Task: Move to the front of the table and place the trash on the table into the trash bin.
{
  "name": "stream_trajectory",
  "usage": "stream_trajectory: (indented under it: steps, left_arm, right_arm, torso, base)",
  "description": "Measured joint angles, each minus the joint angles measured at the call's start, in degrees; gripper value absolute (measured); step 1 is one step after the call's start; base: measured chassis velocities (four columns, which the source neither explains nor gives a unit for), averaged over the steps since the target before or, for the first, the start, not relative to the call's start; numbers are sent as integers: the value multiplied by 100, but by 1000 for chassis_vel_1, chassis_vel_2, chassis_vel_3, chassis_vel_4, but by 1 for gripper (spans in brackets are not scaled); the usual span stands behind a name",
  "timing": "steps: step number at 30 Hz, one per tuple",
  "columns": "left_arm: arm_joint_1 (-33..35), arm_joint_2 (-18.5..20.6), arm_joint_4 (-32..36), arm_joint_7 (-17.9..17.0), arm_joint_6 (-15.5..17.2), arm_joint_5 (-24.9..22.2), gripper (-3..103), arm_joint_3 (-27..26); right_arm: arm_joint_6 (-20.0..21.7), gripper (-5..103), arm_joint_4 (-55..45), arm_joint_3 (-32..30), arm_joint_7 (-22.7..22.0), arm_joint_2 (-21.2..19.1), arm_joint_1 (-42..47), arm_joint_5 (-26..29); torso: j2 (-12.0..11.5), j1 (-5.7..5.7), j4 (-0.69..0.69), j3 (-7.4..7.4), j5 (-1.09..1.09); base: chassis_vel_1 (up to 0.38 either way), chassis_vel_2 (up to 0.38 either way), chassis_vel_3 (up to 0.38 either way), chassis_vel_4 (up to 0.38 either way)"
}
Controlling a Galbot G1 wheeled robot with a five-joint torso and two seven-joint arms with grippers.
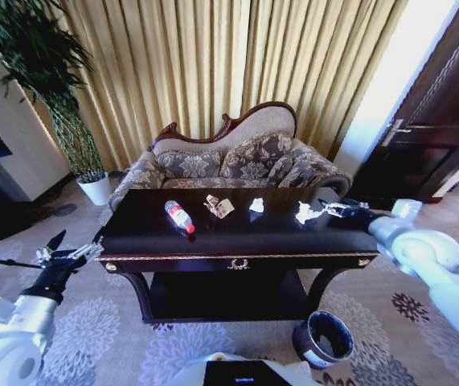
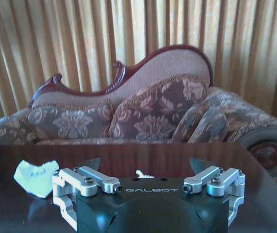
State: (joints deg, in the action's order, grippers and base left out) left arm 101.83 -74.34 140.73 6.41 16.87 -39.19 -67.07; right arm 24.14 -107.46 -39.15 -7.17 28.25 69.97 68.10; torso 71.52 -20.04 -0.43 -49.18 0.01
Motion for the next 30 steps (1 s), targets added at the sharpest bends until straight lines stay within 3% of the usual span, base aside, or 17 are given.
stream_trajectory:
  steps: [8, 13, 30]
  left_arm:
    - [-53, -13, 49, -2, 108, 83, 100, 75]
    - [-83, -46, 26, -1, 120, 159, 100, 143]
    - [-102, -36, -98, 2, 112, 179, 100, 151]
  right_arm:
    - [231, 100, 370, 1216, -223, 126, -963, -62]
    - [428, 100, 490, 1906, -735, 375, -1541, 18]
    - [551, 100, 867, 2707, -1045, 684, -2157, -154]
  torso:
    - [0, 0, 0, 0, -2]
    - [0, 0, 2, 0, -2]
    - [0, 0, 1, 1, -3]
  base:
    - [0, 0, 0, 0]
    - [0, 0, 0, 0]
    - [0, 0, 0, 0]
